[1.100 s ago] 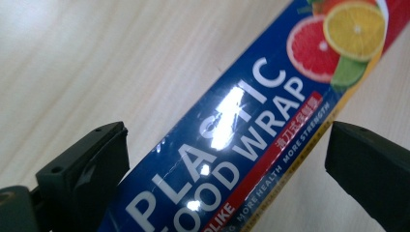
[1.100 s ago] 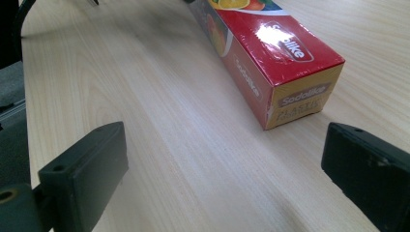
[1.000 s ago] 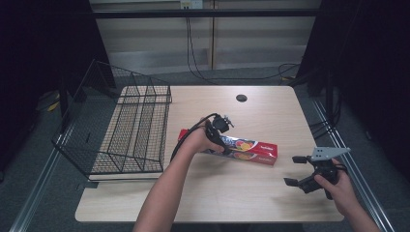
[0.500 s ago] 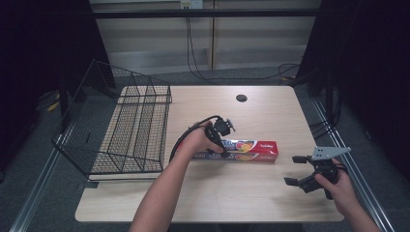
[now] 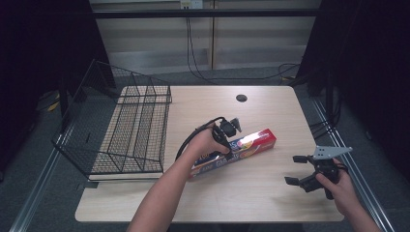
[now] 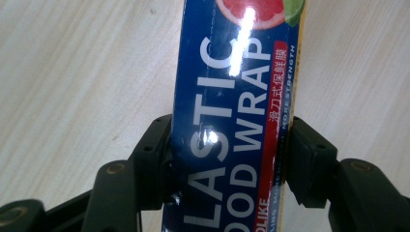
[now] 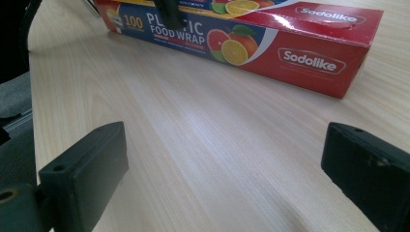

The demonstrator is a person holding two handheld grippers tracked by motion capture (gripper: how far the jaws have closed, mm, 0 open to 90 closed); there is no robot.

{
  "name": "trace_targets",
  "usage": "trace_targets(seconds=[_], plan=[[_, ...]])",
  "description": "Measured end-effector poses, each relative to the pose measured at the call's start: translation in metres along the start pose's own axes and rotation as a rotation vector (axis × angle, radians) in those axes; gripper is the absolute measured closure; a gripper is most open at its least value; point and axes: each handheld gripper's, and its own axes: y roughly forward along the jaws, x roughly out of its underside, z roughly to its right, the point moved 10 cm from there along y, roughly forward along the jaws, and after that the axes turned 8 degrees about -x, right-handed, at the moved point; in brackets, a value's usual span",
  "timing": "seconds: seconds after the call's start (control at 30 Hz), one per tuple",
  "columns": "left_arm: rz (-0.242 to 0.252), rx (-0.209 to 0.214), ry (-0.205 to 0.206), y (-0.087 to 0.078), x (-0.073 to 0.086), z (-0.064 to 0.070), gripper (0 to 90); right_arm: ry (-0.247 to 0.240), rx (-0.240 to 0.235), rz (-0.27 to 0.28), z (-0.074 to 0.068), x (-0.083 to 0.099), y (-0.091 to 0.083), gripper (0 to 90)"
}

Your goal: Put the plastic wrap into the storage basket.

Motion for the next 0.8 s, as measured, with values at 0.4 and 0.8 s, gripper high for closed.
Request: trace_targets(seconds=[0.4,0.8], plan=[[-0.035,-0.027,-0.103,-0.037,-0.005,-0.008,44.9,0.003,-0.006,0.012,0.0,-0.001,-0.001,2.4],[-0.041,-0.032,-0.197,-0.059,0.0,-0.02,45.1,0.002,-0.012,0.009,-0.001,-0.001,-0.001,2.4]])
